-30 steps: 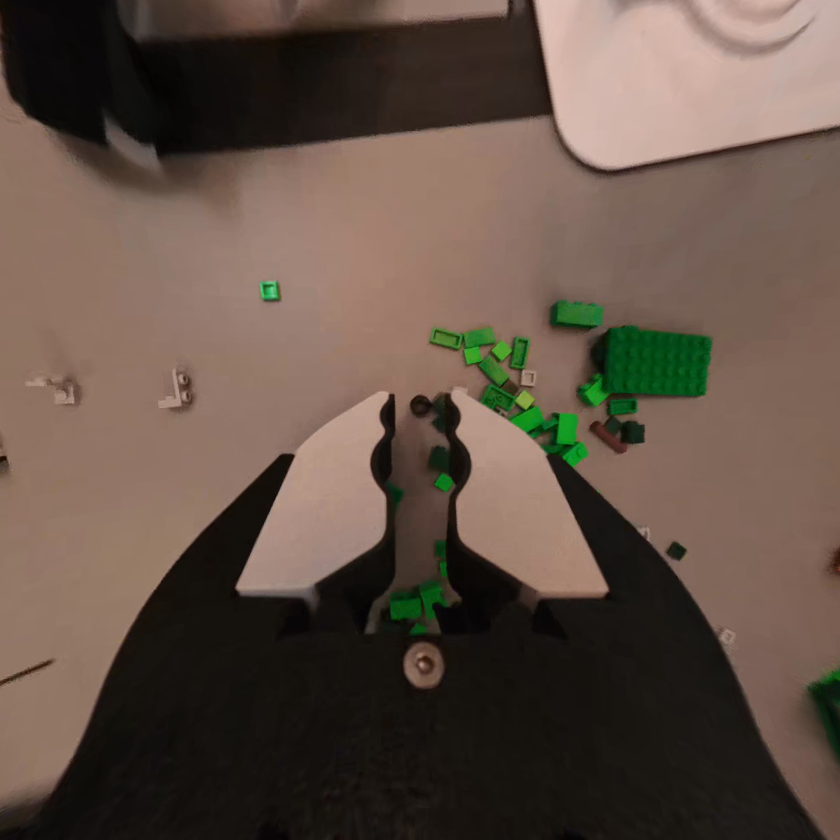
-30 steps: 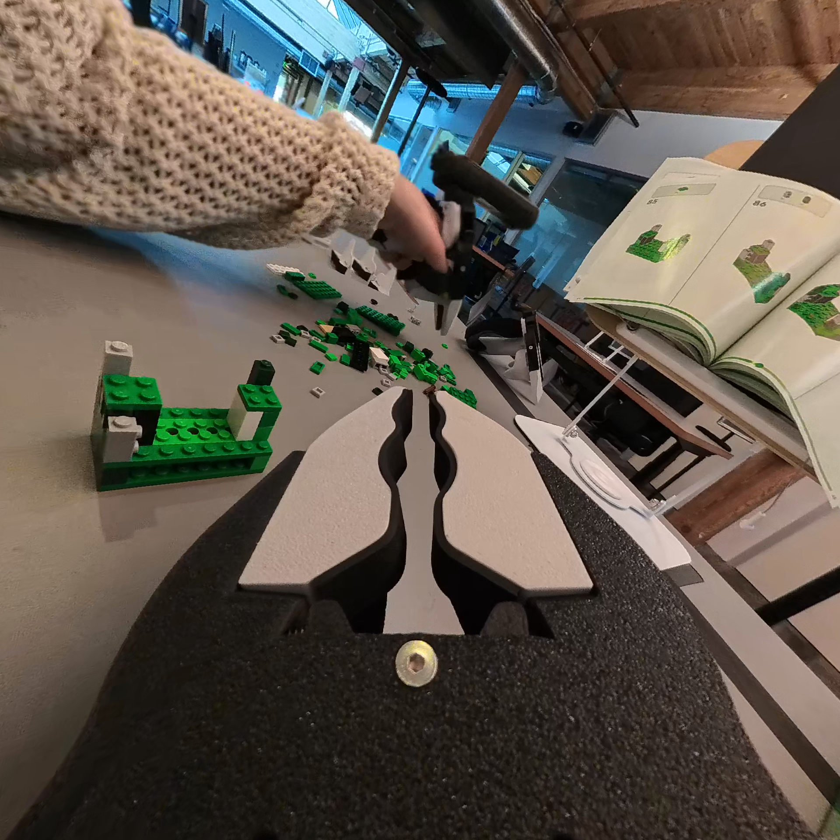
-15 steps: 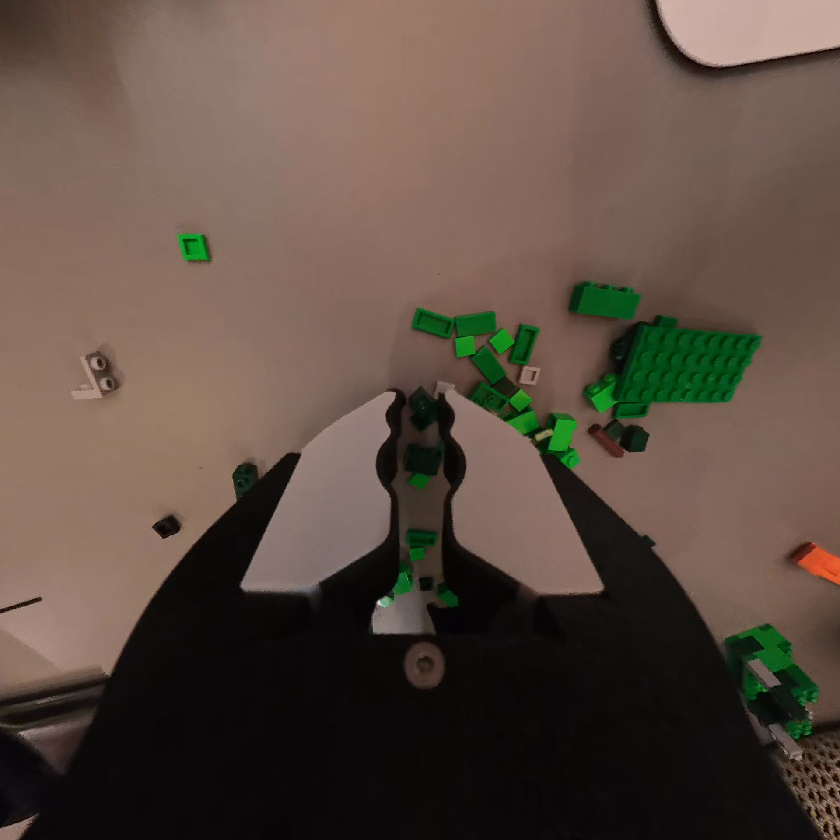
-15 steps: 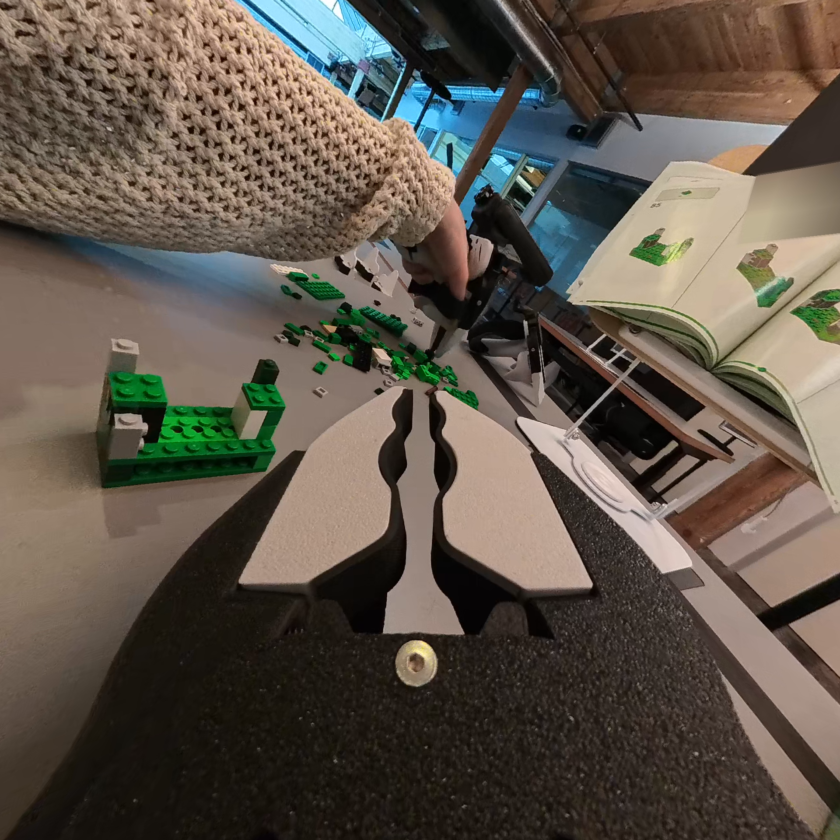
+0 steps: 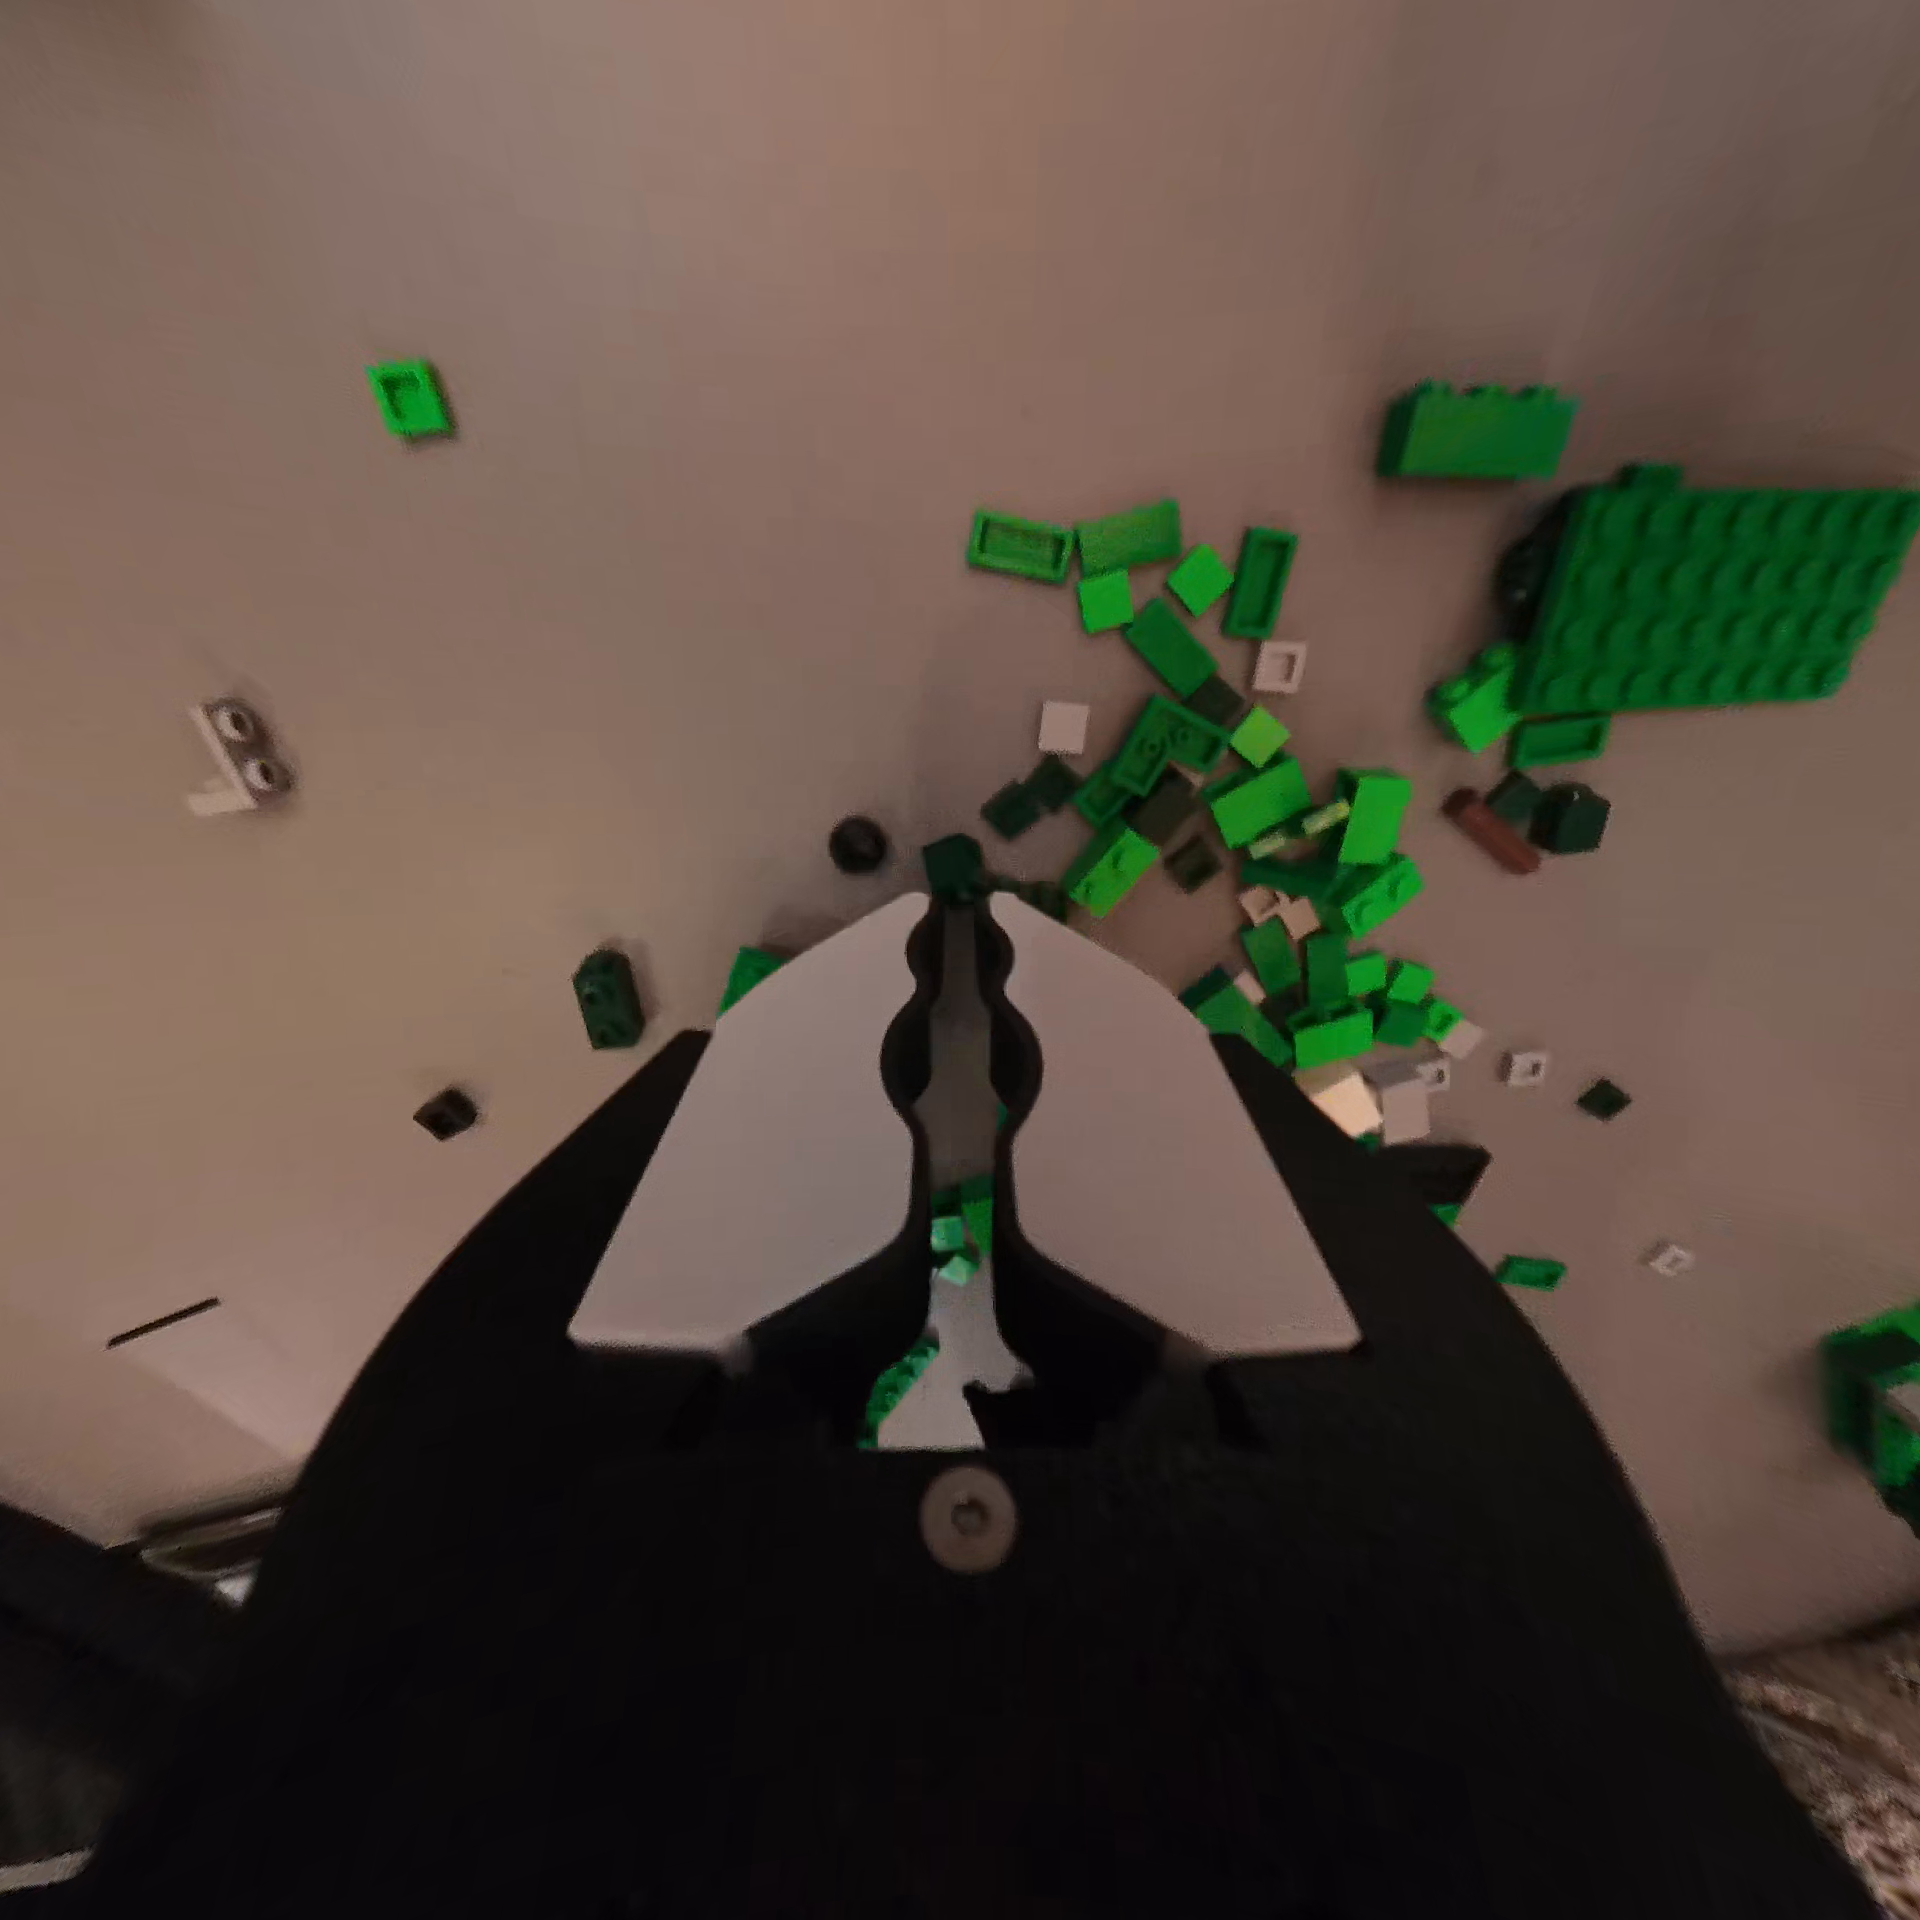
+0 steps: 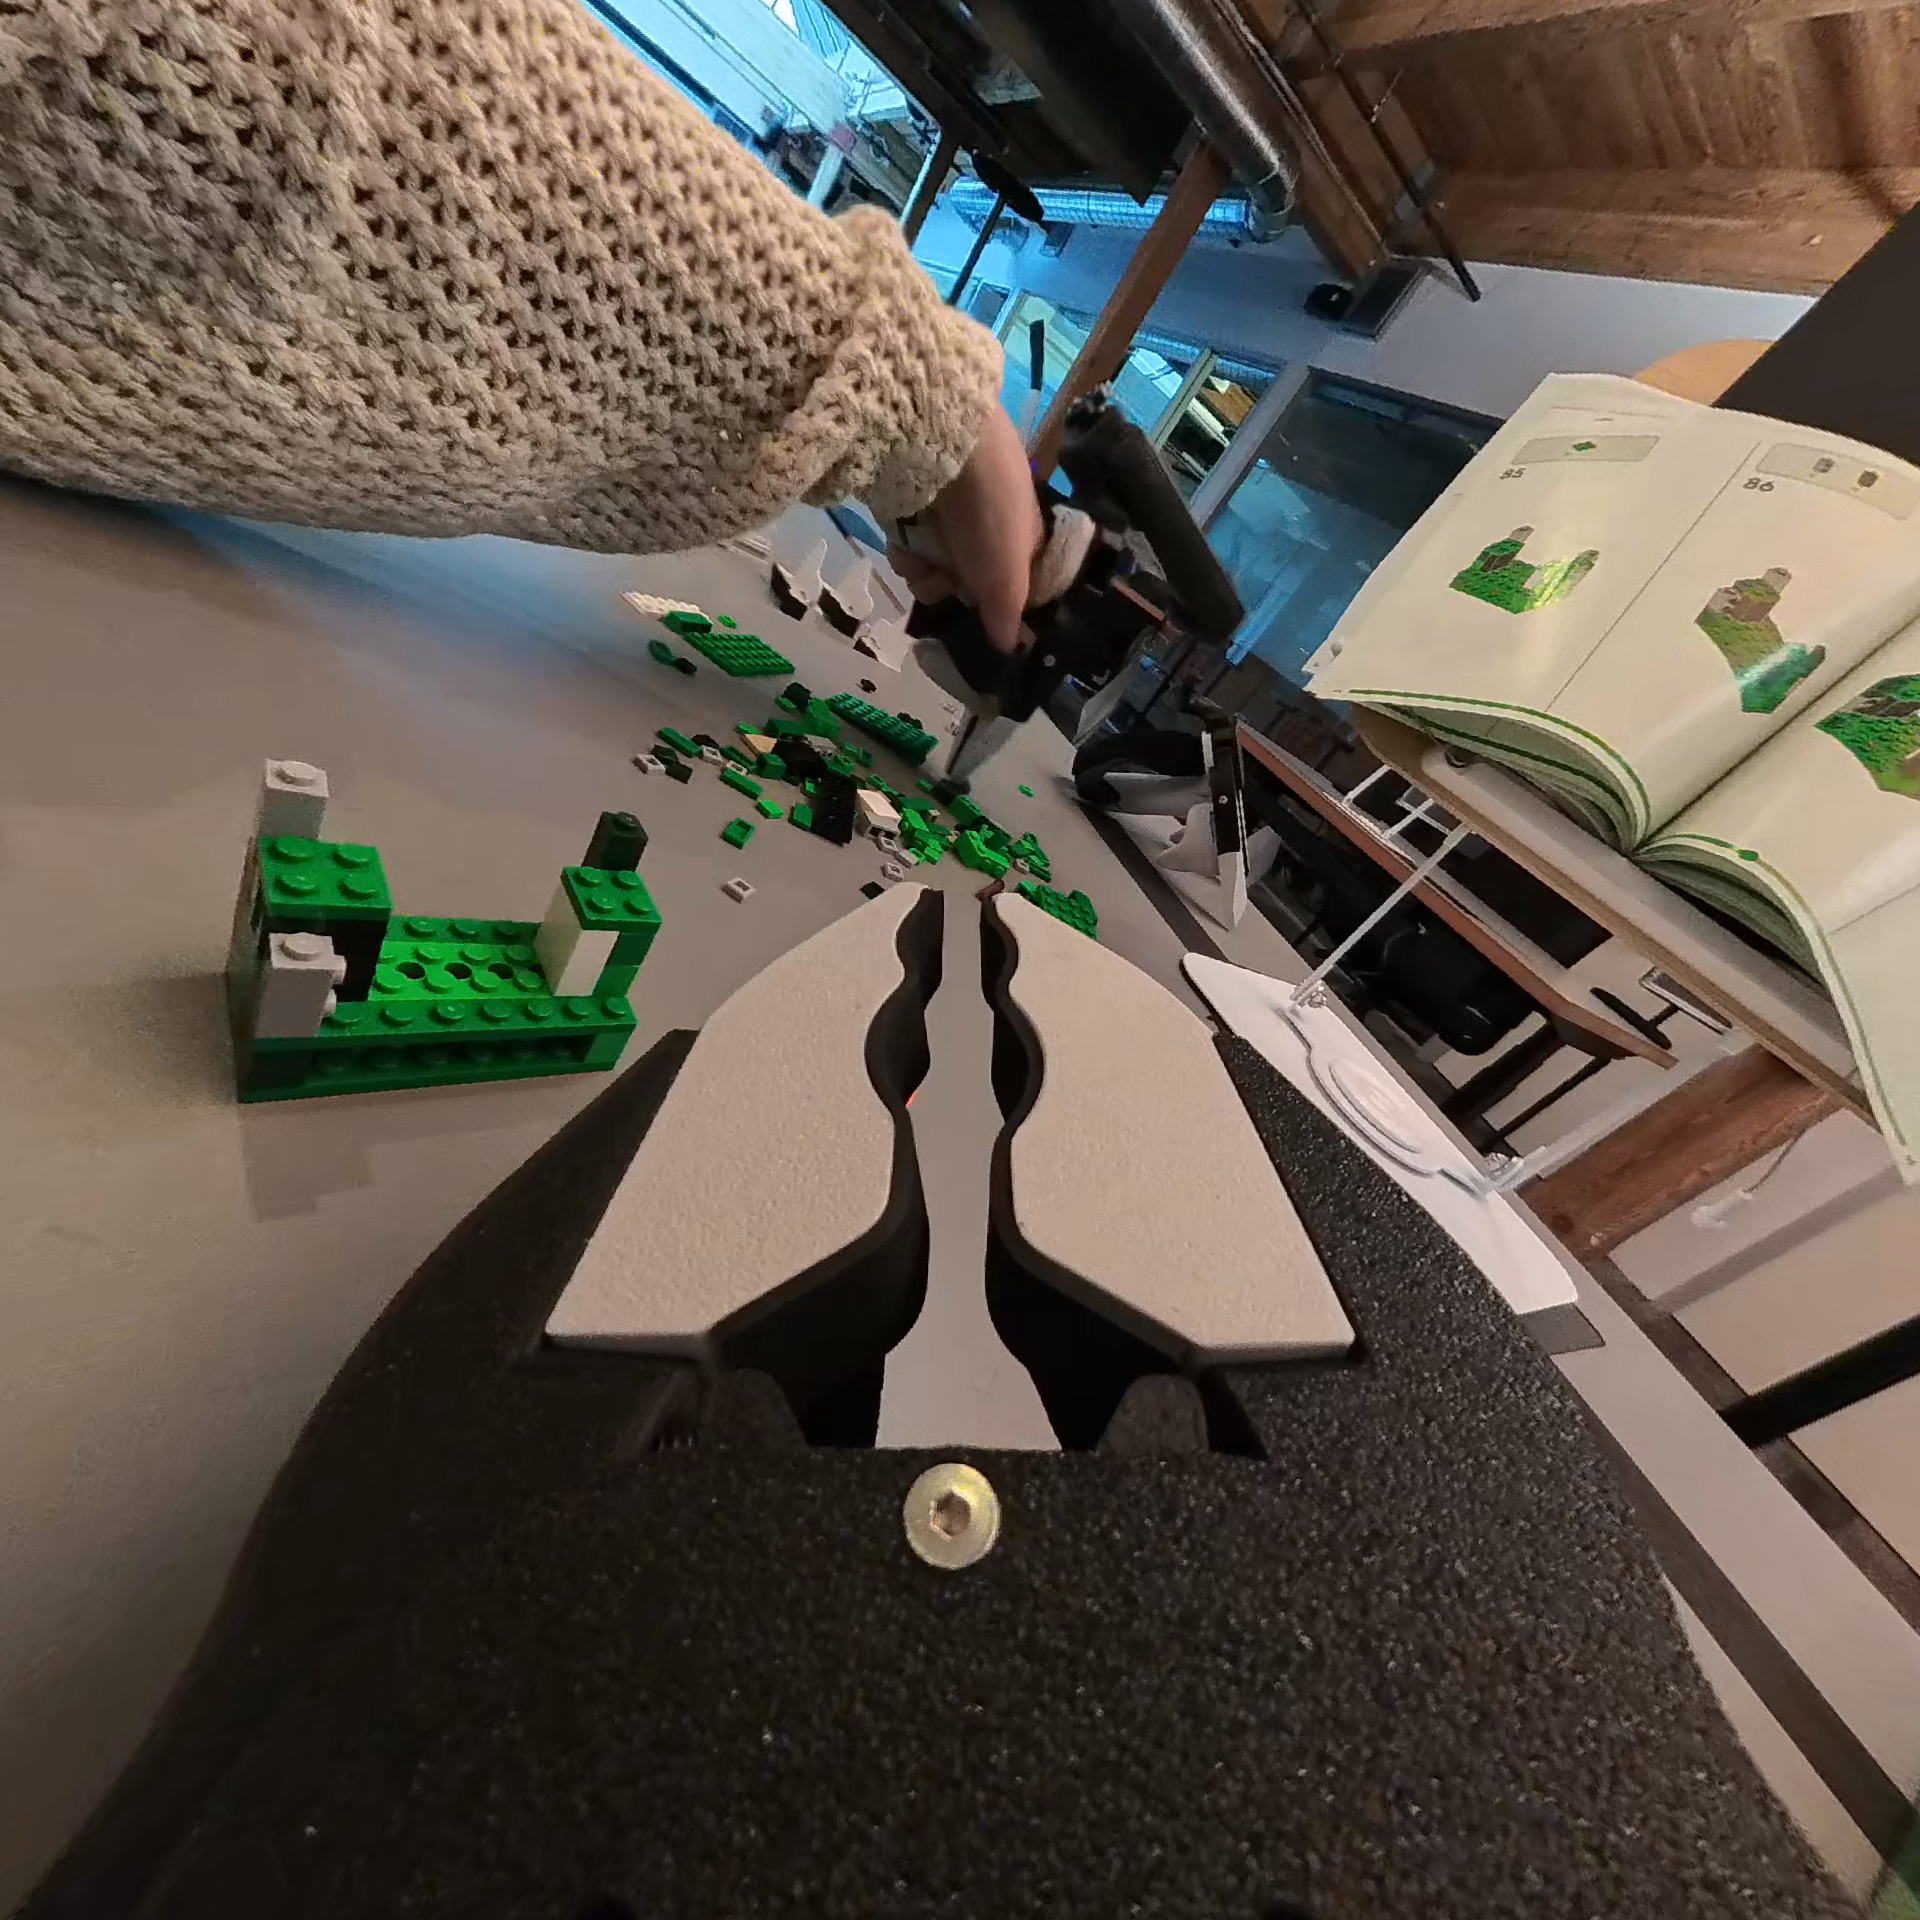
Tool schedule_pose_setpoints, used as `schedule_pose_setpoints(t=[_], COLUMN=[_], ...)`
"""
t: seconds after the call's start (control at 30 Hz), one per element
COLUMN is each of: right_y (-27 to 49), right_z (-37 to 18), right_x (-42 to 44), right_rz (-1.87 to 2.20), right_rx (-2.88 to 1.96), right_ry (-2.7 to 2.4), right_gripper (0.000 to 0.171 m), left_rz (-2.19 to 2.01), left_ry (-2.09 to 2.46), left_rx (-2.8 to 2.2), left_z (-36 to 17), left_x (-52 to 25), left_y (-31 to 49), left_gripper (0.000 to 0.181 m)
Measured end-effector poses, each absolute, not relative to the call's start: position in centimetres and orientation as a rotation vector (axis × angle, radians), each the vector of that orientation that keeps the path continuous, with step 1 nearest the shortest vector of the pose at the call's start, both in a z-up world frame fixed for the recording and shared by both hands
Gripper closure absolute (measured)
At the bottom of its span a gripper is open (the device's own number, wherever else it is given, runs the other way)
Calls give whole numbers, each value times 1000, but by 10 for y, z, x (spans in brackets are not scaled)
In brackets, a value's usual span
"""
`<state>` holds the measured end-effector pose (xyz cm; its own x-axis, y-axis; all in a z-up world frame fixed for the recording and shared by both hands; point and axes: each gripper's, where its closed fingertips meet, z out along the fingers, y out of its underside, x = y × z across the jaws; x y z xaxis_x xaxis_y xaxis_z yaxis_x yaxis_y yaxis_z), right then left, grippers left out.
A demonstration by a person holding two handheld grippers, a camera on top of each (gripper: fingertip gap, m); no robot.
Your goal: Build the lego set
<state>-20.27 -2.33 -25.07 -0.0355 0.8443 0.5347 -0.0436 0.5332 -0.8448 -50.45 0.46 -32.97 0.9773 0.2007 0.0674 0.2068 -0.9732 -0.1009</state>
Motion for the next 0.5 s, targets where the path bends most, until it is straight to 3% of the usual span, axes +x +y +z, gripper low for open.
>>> schedule_pose_setpoints(t=[0.4,0.5], right_y=[-25,-25], right_z=[-253,-254], right_x=[-205,-205], right_rz=[816,814], right_rx=[-730,-727], right_ry=[-1448,-1450], right_gripper=[165,165], left_rz=[-423,-415], left_ry=[145,196], left_rx=[-2672,-2705], left_z=[-293,-298], left_x=[-414,-400], left_y=[35,34], left_gripper=[156,160])
